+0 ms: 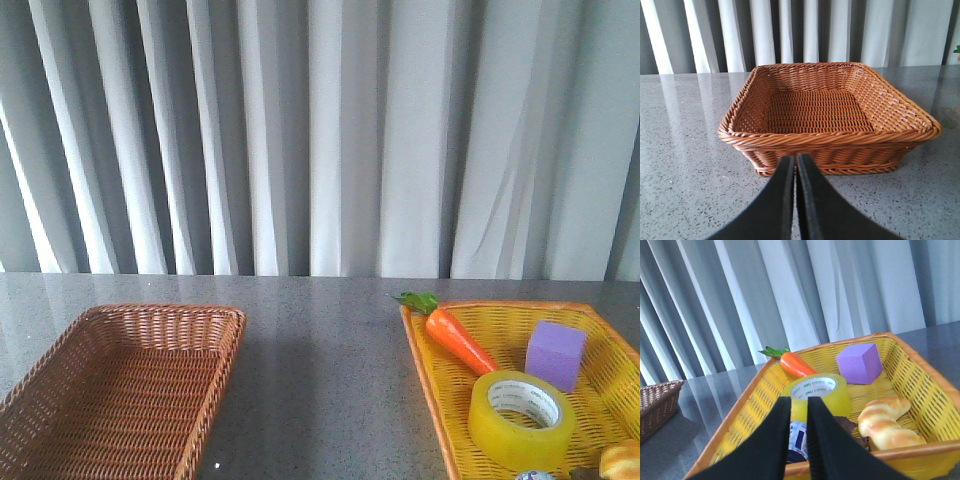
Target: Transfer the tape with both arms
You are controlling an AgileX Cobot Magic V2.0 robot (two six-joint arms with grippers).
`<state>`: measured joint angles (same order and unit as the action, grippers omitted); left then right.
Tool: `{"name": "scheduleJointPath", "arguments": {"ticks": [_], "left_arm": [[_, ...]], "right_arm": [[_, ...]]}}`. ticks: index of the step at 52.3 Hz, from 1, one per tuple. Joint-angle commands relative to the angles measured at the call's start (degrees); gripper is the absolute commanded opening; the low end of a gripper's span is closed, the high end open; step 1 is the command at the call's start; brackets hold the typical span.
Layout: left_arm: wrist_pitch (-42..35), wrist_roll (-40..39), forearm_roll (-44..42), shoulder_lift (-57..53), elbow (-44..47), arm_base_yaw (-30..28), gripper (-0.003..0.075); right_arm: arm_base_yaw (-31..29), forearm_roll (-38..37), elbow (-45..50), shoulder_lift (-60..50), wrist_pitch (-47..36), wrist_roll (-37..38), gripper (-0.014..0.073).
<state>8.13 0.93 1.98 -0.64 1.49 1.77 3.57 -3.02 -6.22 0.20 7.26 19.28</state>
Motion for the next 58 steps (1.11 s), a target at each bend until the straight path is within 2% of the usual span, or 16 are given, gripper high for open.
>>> {"name": "scheduleJointPath", "arguments": {"ticks": [1,9,15,22,34,51,58], "left_arm": [[-4.33,-0.37,0.17,-0.93,-1.59,-0.01,-0.0006],[-4.33,-0.37,0.17,-0.93,-1.59,-0.01,-0.0006],[-4.33,-0.37,0.17,-0.93,-1.59,-0.01,-0.0006],[-4.33,-0.37,0.17,-0.93,-1.59,-0.01,-0.0006],[-4.33,-0.37,0.17,-0.93,-1.59,-0.01,-0.0006],[-4.33,-0.37,0.17,-0.93,-1.59,-0.01,-0.0006],[-4.33,-0.37,0.17,-0.93,-1.59,-0.01,-0.0006]], "right_arm": [[-0.08,-0.01,-7.89,4.33,2.82,-0.29,0.0226],[-0.08,-0.99,-17.96,12.46,8.36,-3.45,0.0412],[-0.08,-1.17,-22.30,18.25,2.46,-4.77,0.0496],[-0.08,-1.16,-28.83,27.98,5.35,-6.93,0.0497],[-0.15,-1.56,-44.89,52.32,13.88,-19.28,0.0497],[-0.15,-5.50,-64.29,83.34,21.84,-19.28,0.0497],[-0.15,-8.03,-70.33,93.12,26.19,-16.53,0.0497]]}}
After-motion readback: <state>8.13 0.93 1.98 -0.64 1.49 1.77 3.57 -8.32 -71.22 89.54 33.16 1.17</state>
